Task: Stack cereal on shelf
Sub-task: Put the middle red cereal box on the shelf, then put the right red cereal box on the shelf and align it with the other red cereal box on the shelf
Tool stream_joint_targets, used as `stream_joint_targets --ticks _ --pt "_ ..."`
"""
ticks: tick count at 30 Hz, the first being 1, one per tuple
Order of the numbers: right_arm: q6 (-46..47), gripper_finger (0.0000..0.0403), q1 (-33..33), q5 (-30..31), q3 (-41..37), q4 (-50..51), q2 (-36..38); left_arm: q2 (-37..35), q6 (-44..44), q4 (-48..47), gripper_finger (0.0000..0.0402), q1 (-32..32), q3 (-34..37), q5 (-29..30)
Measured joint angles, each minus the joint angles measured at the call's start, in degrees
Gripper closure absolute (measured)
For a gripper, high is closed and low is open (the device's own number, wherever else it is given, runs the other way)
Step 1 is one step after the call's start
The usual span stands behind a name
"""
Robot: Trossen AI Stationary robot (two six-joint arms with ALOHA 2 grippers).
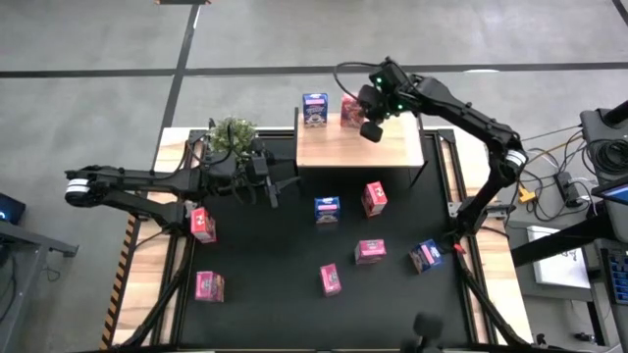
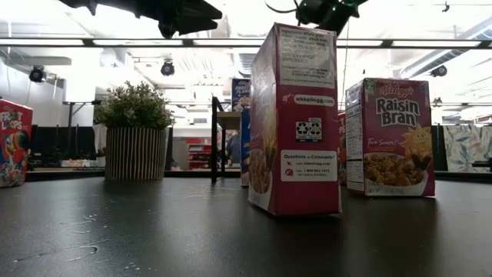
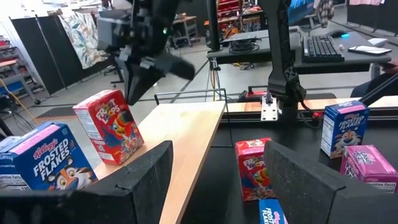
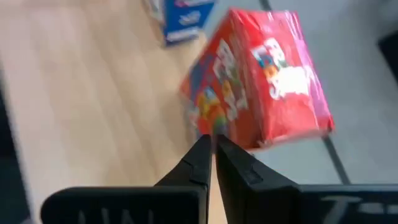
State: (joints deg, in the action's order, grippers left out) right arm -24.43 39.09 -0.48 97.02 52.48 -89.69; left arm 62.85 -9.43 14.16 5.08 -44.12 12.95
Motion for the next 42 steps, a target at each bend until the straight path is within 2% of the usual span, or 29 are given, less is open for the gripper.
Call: stream_joint_targets --ticks 5,29,36,42 --pt "-0.2 0.039 0.0 4.78 -0.8 -3.25 0.0 0.02 -0.35 0.0 0.0166 0.0 0.0 0.0" --pt "-1.89 0.039 0.51 5.0 -0.75 -1.56 0.3 0.07 -0.57 -0.01 0.0166 0.0 0.0 0.0" --pt "3.56 0.039 -2.59 4.58 -0.75 2.09 3.43 0.07 -0.57 -0.14 0.0166 0.0 0.0 0.0" --pt "14.48 0.039 -9.3 4.3 -0.71 6.77 7.03 0.07 -0.56 -0.59 0.0166 0.01 0.0 0.0"
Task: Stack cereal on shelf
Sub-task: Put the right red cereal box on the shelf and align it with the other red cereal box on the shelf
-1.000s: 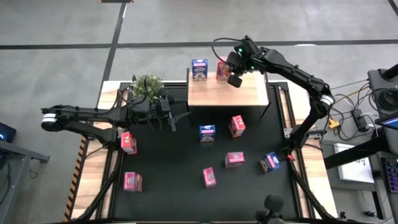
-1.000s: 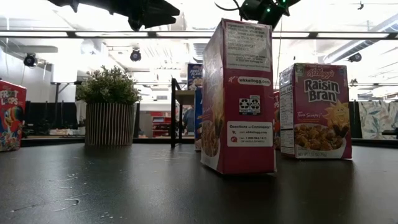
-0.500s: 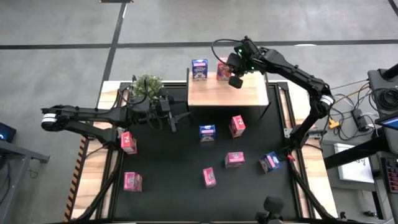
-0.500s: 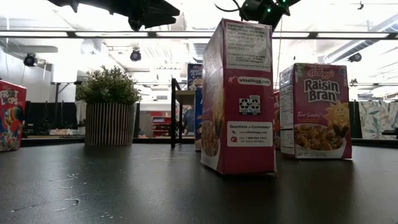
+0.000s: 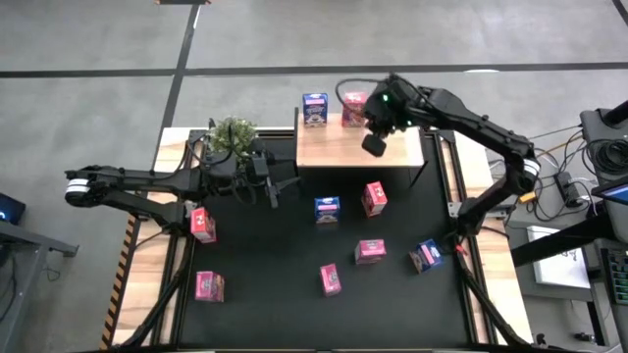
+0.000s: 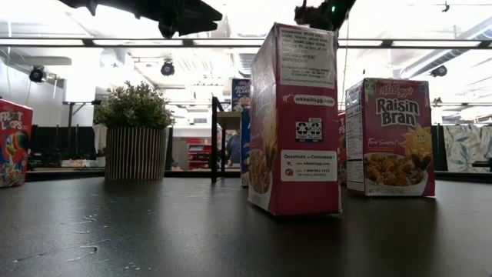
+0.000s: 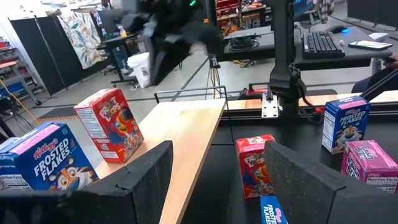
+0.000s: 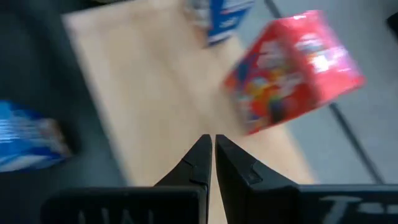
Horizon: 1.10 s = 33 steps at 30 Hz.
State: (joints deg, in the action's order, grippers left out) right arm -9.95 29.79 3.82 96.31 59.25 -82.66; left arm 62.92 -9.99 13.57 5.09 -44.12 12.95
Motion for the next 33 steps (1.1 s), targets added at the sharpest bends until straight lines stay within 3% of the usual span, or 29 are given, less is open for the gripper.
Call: stream_joint_targets --ticks 11,18,26,33 --pt "26.52 0.039 -15.67 -0.79 -1.15 7.68 1.69 -0.12 -3.25 -0.85 0.0166 0.01 0.0 0.01" --pt "43.05 0.0377 -21.51 -0.77 -5.75 10.28 1.57 -1.07 -4.34 -1.36 0.0166 -0.01 -0.02 0.0" --pt "55.67 0.0265 -23.67 4.29 -12.66 13.92 1.07 -1.18 -4.34 -1.58 0.0166 -0.01 -0.04 0.0" --pt "61.15 0.0164 -23.66 7.05 -18.83 13.75 0.99 -1.18 -4.34 -1.6 0.0166 -0.01 -0.07 0.0"
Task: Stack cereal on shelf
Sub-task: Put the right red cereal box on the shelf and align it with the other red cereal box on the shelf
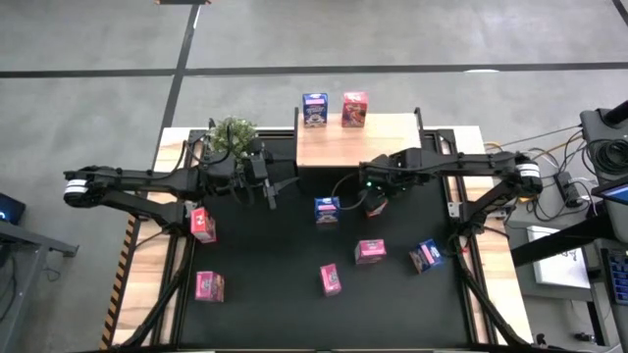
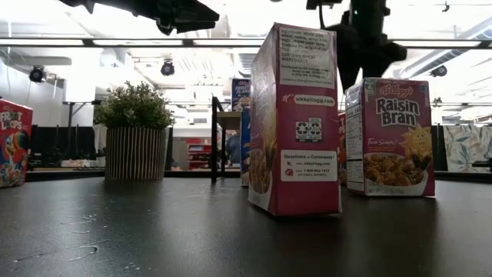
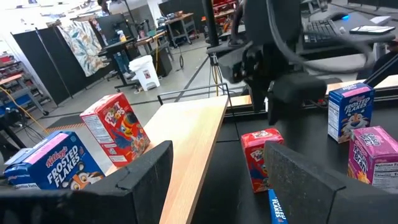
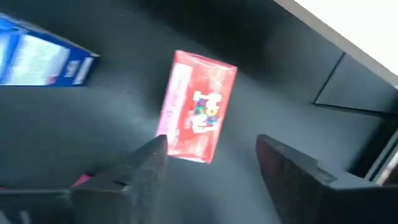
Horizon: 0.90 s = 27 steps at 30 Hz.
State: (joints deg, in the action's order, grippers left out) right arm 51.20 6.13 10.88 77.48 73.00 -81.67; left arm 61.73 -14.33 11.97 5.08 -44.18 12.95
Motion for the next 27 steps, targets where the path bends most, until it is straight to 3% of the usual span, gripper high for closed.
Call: stream_joint_targets --ticks 6,14,21,27 --pt "0.3 0.0127 0.02 1.27 -3.44 -3.59 -0.04 0.0 0.0 0.0 0.0166 0.0 -0.02 0.0" --pt "0.02 0.0119 0.02 1.35 -6.34 -10.02 -0.04 0.0 0.02 -0.02 0.0166 0.0 -0.02 0.0" --pt "0.58 0.0123 0.03 1.33 -9.6 -13.99 -0.04 0.0 0.02 0.0 0.0166 0.0 -0.02 0.0" --pt "0.76 0.0162 0.13 1.29 -11.46 -16.43 -0.04 0.0 0.02 -0.02 0.0166 0.0 -0.02 0.0"
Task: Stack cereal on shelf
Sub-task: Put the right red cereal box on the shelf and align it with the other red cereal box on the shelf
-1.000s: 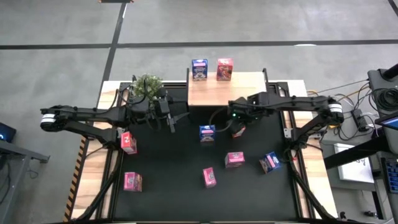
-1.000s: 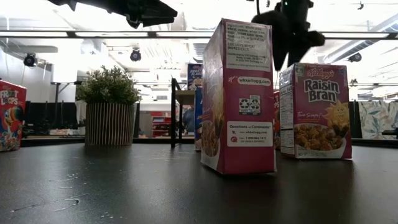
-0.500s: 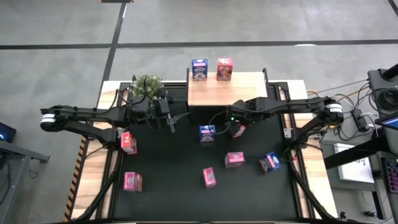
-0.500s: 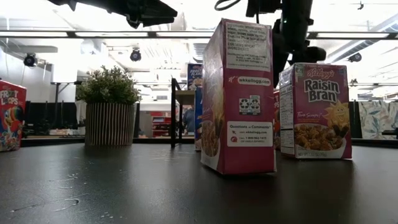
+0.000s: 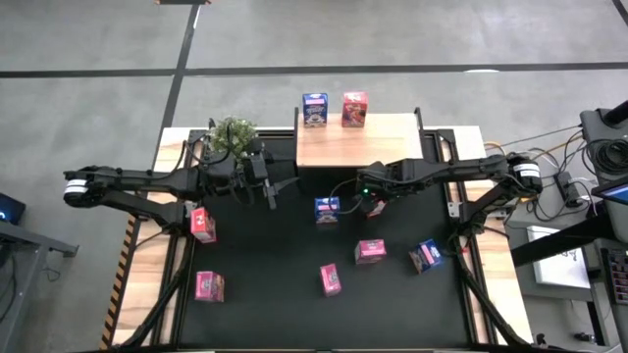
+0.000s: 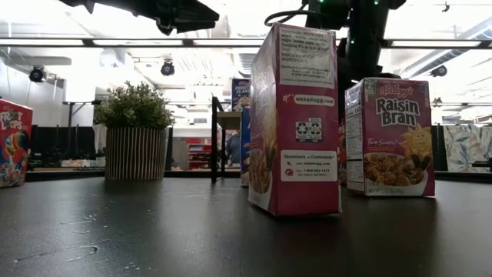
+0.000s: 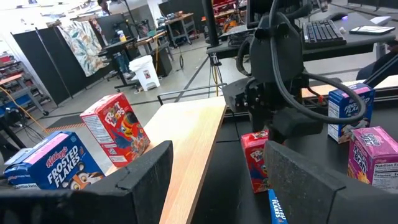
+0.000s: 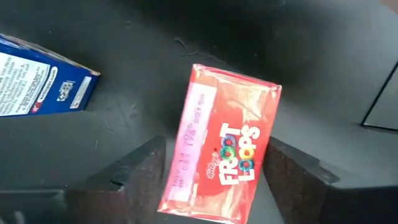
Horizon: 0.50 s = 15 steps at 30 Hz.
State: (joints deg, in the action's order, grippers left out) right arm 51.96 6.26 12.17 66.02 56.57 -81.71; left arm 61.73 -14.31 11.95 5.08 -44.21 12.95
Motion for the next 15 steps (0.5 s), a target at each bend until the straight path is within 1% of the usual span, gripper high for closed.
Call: stream_joint_targets --ticks 7,11,15 --pt "-0.02 0.0215 0.0 -0.07 0.44 -0.16 0.0 0.0 0.0 0.0 0.0166 0.0 0.0 0.0" --pt "-0.04 0.023 0.02 -0.11 0.65 -0.01 0.0 0.0 0.0 0.0 0.0166 0.0 0.0 0.0" --pt "-0.93 0.0237 0.01 -0.67 1.64 0.24 0.04 0.0 0.0 0.02 0.0166 0.0 0.0 0.0"
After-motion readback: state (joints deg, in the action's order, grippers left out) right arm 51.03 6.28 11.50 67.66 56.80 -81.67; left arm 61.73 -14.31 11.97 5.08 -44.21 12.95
